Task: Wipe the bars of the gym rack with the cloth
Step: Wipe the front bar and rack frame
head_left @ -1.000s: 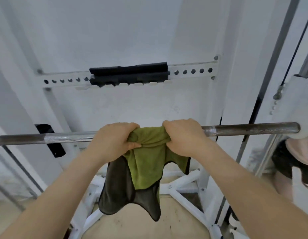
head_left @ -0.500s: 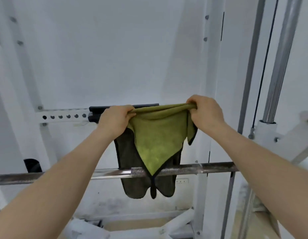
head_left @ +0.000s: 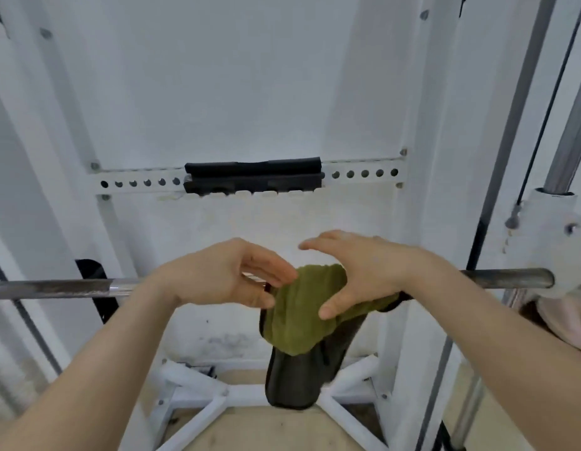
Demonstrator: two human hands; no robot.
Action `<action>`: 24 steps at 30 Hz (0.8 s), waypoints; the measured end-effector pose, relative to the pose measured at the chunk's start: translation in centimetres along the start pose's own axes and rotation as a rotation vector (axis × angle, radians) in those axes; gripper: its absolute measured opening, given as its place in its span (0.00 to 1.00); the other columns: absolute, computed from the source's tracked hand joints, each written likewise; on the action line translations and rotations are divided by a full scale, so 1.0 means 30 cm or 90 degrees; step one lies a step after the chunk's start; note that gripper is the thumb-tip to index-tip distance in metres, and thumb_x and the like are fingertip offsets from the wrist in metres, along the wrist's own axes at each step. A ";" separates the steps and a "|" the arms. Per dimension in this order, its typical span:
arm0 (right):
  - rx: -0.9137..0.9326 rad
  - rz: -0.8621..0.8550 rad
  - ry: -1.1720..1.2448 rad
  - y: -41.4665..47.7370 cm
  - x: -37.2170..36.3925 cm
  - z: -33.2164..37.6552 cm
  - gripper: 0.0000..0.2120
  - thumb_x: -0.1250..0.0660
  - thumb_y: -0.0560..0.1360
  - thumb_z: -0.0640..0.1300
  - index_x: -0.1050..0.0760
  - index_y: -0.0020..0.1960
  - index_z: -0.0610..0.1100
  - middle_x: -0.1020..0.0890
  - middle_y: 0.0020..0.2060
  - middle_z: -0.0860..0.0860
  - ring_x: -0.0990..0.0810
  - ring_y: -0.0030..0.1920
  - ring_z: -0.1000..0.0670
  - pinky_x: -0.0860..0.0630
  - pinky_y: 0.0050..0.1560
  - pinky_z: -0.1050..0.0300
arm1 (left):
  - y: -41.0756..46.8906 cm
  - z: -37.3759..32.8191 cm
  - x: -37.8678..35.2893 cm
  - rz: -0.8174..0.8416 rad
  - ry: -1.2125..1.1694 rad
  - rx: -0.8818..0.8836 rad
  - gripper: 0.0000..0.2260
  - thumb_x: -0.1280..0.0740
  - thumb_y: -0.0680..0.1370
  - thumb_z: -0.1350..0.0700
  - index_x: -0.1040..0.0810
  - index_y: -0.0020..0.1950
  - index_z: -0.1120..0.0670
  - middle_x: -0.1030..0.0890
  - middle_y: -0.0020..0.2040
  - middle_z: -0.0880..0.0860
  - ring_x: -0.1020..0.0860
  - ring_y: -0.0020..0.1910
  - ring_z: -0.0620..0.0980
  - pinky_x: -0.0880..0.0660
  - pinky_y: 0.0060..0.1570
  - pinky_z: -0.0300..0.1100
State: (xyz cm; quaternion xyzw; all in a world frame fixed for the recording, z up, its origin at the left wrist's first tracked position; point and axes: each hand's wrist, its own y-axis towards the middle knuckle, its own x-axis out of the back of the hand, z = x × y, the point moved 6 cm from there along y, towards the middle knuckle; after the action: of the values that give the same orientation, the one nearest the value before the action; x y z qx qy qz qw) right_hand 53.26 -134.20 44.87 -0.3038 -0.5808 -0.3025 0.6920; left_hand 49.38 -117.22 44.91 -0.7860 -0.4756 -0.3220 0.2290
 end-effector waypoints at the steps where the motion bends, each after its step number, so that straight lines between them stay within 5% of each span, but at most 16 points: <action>1: 0.005 0.035 -0.011 0.055 -0.060 0.025 0.48 0.28 0.62 0.69 0.46 0.75 0.60 0.34 0.71 0.55 0.33 0.69 0.50 0.32 0.67 0.44 | -0.002 0.039 0.044 -0.089 0.027 0.005 0.18 0.26 0.72 0.61 0.20 0.59 0.47 0.18 0.55 0.42 0.22 0.57 0.39 0.24 0.57 0.39; 3: -0.001 0.035 -0.033 0.146 -0.128 0.074 0.41 0.29 0.63 0.70 0.38 0.69 0.53 0.24 0.55 0.53 0.24 0.56 0.48 0.24 0.54 0.48 | 0.006 0.130 0.096 -0.168 0.254 0.081 0.20 0.26 0.71 0.54 0.24 0.61 0.43 0.21 0.55 0.39 0.23 0.56 0.42 0.25 0.57 0.42; 5: -0.016 -0.039 -0.128 0.219 -0.139 0.127 0.31 0.31 0.66 0.69 0.31 0.58 0.49 0.26 0.40 0.53 0.23 0.44 0.49 0.25 0.41 0.52 | 0.034 0.232 0.059 -0.134 0.471 0.193 0.15 0.29 0.70 0.47 0.26 0.55 0.42 0.22 0.50 0.42 0.23 0.49 0.48 0.25 0.47 0.45; 7: -0.015 -0.147 -0.208 0.263 -0.134 0.175 0.18 0.34 0.72 0.60 0.27 0.51 0.47 0.29 0.34 0.53 0.25 0.38 0.48 0.28 0.36 0.55 | 0.052 0.270 0.031 -0.247 0.604 0.224 0.08 0.35 0.73 0.44 0.27 0.46 0.47 0.22 0.40 0.46 0.25 0.38 0.52 0.31 0.35 0.42; 10: 0.009 -0.269 -0.201 0.250 -0.150 0.170 0.06 0.38 0.75 0.49 0.32 0.47 0.48 0.31 0.34 0.53 0.28 0.36 0.47 0.33 0.34 0.55 | 0.054 0.276 0.025 -0.376 0.677 0.198 0.12 0.39 0.75 0.43 0.27 0.41 0.50 0.26 0.33 0.48 0.27 0.33 0.54 0.37 0.31 0.41; 13: -0.016 -0.325 -0.252 0.165 -0.158 0.033 0.08 0.38 0.74 0.47 0.37 0.42 0.48 0.32 0.34 0.54 0.32 0.33 0.48 0.39 0.32 0.55 | 0.052 0.286 0.039 -0.394 0.669 0.180 0.11 0.39 0.75 0.44 0.26 0.41 0.51 0.28 0.32 0.48 0.27 0.32 0.54 0.37 0.32 0.41; 18: -0.225 -0.288 -0.263 0.071 -0.155 -0.131 0.13 0.37 0.72 0.51 0.38 0.34 0.50 0.30 0.31 0.55 0.29 0.33 0.51 0.39 0.36 0.55 | 0.070 0.289 0.024 -0.393 0.672 0.165 0.08 0.39 0.74 0.47 0.29 0.39 0.49 0.30 0.33 0.49 0.30 0.33 0.55 0.37 0.33 0.41; 24: -0.164 -0.347 -0.253 0.247 -0.183 0.191 0.04 0.37 0.73 0.41 0.27 0.47 0.47 0.20 0.46 0.49 0.23 0.47 0.44 0.39 0.43 0.51 | 0.056 0.325 0.047 -0.390 0.629 0.202 0.07 0.38 0.73 0.49 0.27 0.39 0.50 0.29 0.31 0.48 0.27 0.33 0.54 0.35 0.33 0.40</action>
State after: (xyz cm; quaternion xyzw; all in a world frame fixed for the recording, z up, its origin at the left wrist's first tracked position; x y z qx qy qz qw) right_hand 54.65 -124.72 39.73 -0.2754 -0.7206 -0.4819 0.4156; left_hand 54.17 -110.63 39.14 -0.3269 -0.5601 -0.6255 0.4338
